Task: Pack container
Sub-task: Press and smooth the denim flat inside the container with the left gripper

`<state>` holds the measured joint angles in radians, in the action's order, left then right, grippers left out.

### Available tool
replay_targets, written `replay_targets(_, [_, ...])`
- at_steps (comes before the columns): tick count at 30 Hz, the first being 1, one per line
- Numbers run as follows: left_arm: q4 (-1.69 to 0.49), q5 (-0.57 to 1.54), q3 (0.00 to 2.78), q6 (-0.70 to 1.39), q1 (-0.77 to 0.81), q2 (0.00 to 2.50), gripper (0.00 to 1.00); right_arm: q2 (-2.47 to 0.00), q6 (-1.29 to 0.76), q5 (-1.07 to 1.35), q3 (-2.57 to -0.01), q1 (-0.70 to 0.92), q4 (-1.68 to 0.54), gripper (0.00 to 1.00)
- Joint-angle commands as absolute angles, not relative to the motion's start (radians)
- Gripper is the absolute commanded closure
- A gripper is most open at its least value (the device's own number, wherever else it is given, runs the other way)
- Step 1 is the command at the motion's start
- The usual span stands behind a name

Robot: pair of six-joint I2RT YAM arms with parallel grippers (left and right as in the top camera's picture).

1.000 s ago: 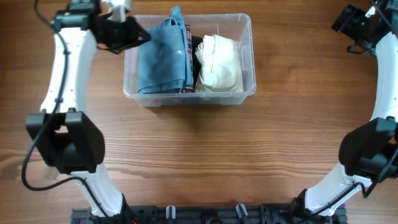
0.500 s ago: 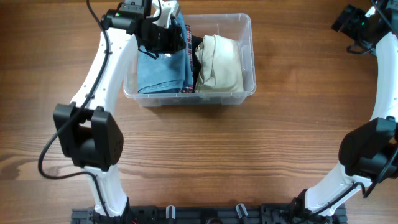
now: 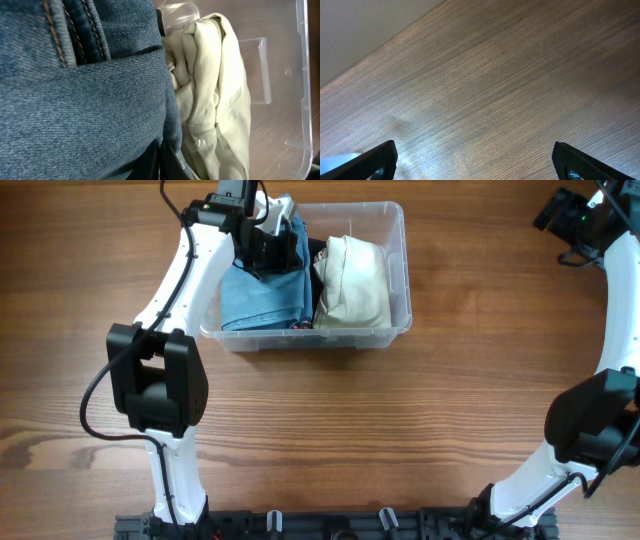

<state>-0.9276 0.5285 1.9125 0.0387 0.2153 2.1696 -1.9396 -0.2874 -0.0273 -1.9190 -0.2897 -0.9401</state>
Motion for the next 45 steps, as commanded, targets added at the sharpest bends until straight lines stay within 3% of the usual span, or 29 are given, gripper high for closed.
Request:
replay_targets(1, [-0.915,0.456,1.93,0.03,0.202,2.204,0.96,-1.928,-0.289,-0.037,-1.914,-0.287,-0.935,0.0])
replay_targets(11, [-0.754,0.405,2.028,0.03,0.177,2.082,0.96,-1.928,-0.289,-0.037,-1.914,-0.287,-0.935,0.0])
replay_targets(36, [-0.894,0.369,2.027,0.03,0.197,2.304,0.96,-1.928,-0.289,-0.037,-1.914,-0.287,-0.935,0.0])
replay_targets(45, [-0.855,0.371,2.037,0.03,0.196,2.209,0.96,-1.928,-0.289,-0.037,-1.914,-0.288,-0.935,0.0])
